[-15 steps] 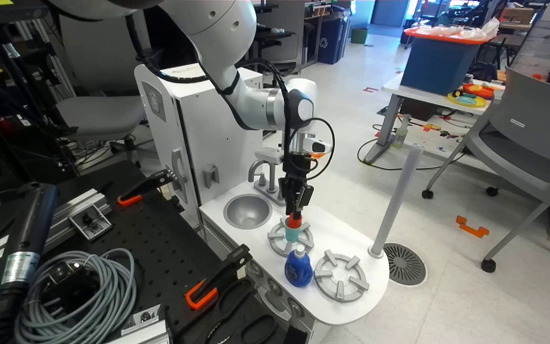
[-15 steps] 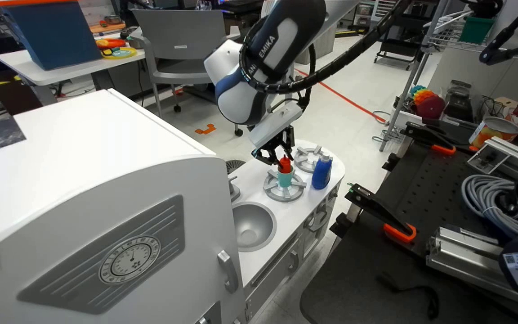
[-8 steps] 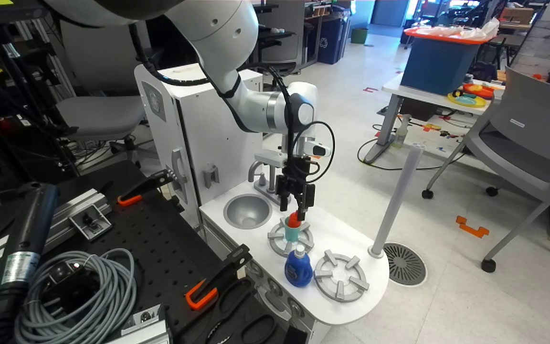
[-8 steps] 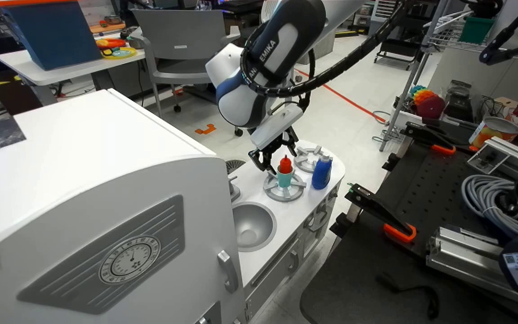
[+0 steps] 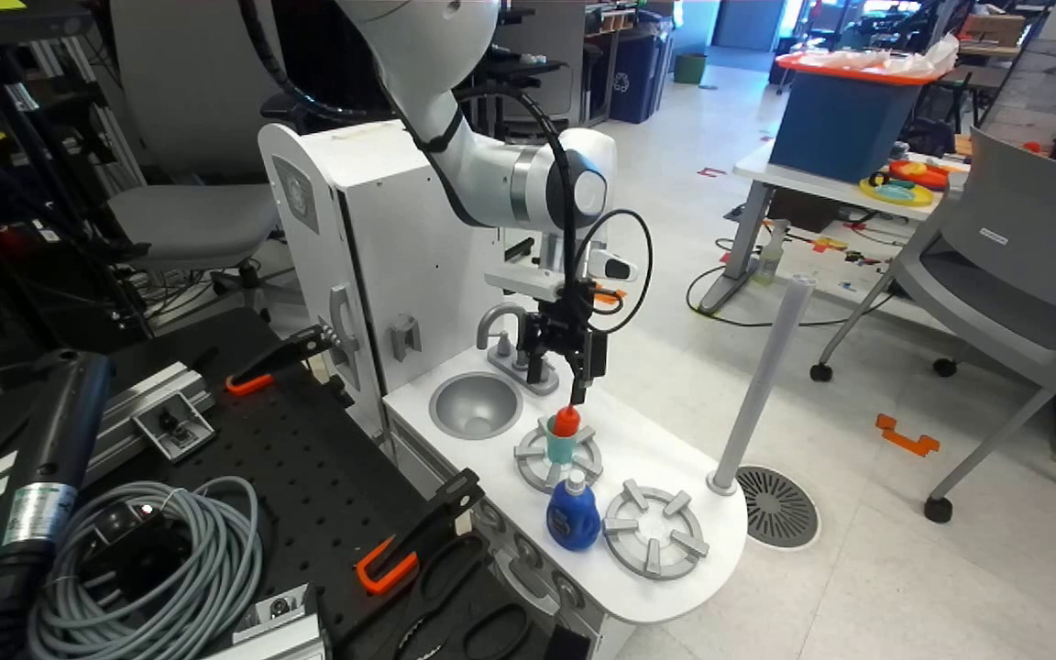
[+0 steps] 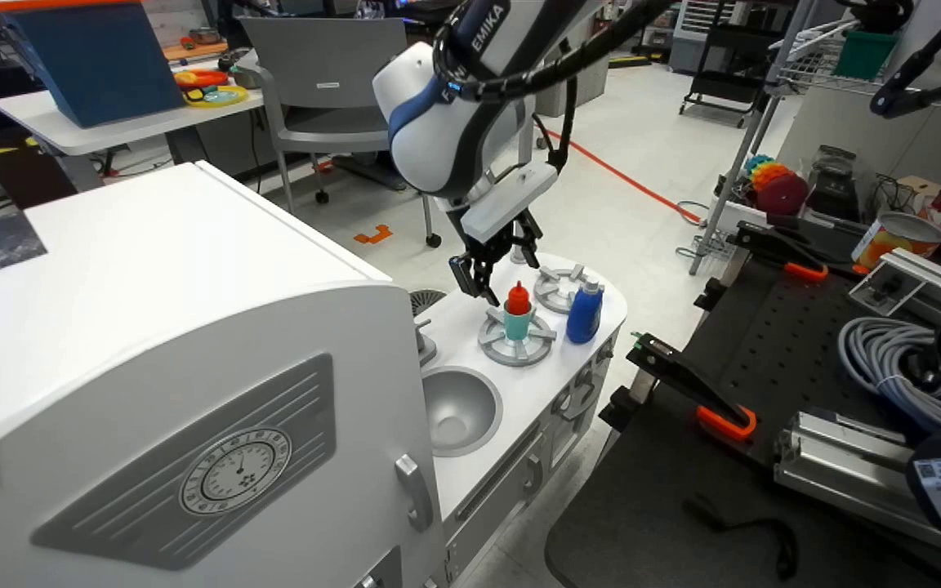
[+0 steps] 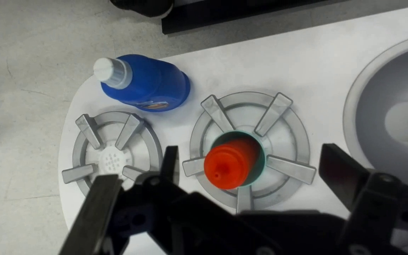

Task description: Pick up the sauce bottle and put in the light blue cup.

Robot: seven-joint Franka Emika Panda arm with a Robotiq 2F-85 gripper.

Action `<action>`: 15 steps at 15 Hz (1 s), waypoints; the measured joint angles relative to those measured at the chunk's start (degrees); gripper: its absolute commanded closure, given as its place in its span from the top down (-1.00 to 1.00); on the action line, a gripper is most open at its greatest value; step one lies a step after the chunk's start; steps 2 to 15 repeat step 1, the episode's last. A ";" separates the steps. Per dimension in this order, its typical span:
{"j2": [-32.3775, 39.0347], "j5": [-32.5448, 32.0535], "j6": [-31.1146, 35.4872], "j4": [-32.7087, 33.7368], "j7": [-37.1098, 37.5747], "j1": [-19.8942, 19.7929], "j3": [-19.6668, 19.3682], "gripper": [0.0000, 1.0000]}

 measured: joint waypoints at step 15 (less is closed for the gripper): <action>-0.82 0.06 0.00 -0.80 -0.23 -0.15 0.17 1.00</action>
